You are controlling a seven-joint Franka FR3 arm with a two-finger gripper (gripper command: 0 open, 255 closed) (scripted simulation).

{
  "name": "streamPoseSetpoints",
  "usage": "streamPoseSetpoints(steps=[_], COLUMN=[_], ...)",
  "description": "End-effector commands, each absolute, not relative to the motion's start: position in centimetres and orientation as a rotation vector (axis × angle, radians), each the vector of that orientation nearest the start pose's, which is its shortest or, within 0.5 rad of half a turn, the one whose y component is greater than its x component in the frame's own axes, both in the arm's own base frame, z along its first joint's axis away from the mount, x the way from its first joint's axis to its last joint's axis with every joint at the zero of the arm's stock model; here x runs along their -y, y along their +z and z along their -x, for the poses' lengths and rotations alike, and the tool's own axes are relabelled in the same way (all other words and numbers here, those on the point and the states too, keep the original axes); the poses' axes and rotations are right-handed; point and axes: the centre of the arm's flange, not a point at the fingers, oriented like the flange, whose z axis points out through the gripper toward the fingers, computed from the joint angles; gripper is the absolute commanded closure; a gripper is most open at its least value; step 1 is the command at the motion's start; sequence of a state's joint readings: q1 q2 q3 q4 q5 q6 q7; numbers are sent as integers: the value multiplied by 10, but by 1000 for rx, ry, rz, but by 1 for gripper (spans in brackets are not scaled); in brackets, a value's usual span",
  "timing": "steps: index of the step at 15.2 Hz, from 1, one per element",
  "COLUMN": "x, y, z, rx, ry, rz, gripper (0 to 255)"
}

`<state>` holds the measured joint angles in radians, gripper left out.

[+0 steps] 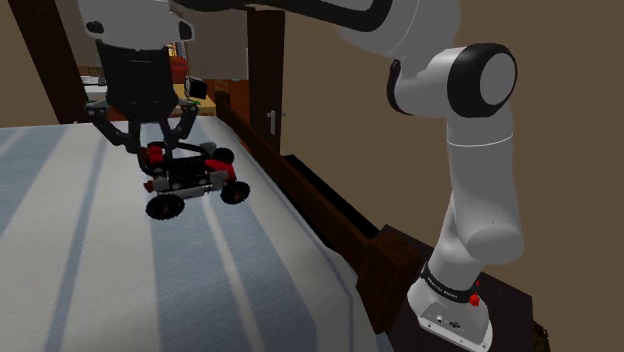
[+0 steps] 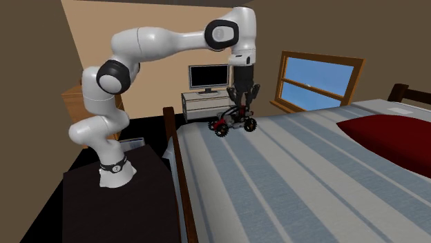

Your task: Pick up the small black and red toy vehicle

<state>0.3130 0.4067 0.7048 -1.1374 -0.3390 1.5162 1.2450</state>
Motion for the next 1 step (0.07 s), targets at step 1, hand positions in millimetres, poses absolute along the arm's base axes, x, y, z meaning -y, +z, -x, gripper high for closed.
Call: streamPoseSetpoints(steps=[1], x=[-468], y=[623], z=[-454], rx=[-475], ry=[-151], rz=[3085], gripper=[255])
